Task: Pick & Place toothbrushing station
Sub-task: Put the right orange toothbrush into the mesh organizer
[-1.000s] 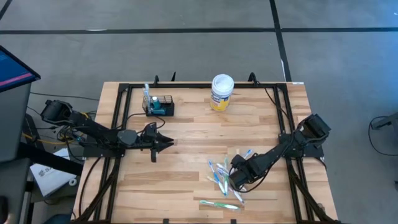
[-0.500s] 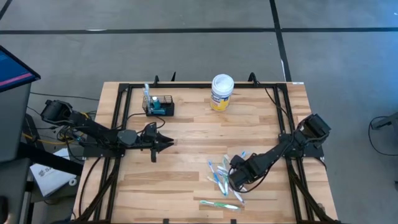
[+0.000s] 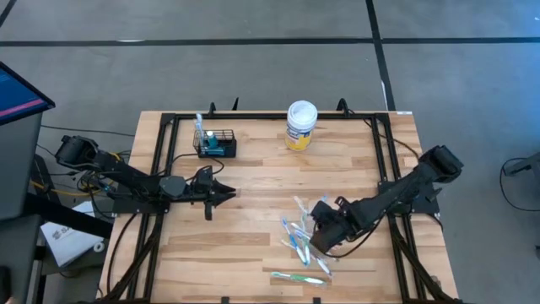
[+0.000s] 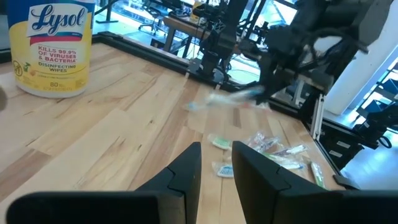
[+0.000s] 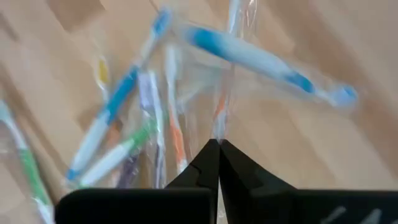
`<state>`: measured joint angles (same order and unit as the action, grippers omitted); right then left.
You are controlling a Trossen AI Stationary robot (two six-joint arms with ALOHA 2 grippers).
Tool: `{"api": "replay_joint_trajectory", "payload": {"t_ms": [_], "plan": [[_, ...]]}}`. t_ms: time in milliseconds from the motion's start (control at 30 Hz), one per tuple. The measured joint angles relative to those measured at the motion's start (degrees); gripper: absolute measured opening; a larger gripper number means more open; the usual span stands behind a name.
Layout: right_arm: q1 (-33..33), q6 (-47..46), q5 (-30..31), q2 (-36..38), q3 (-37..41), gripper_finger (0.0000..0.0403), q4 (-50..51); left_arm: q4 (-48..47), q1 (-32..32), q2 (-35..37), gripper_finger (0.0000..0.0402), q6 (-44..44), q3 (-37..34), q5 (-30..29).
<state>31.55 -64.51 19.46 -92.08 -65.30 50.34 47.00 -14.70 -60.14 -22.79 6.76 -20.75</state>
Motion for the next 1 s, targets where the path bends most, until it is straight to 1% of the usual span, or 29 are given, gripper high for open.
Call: {"api": "replay_joint_trajectory", "payload": {"t_ms": [133,300,433,533,667,800,1000], "plan": [[0.4,3.2,4.6,1.9,0.0,0.0,-3.0,2.0,0.0,0.0,0.0085,-0.1,0.0,-0.5],[-0.3,9.1,7.9,2.2,0.0,0.0,-8.2,6.9,0.2,0.0,0.0085,0.3,0.0,-0.8],[-1.5,16.0,11.9,1.9,0.0,0.0,-14.2,9.3,0.2,0.0,0.0085,1.1,0.0,-0.8],[-3.3,22.6,13.2,1.9,0.0,0.0,-20.0,12.8,0.2,0.0,0.0085,1.7,0.0,-0.7],[-6.2,31.5,13.1,1.9,0.0,0.0,-28.9,17.9,0.2,0.0,0.0085,4.7,0.0,-0.1],[-9.0,39.7,11.3,1.9,0.0,0.0,-37.6,21.0,0.2,0.0,0.0085,6.2,0.0,0.9],[-12.6,46.7,6.3,1.9,0.0,0.0,-45.8,23.1,0.2,0.0,0.0085,8.5,0.2,1.2]]}}
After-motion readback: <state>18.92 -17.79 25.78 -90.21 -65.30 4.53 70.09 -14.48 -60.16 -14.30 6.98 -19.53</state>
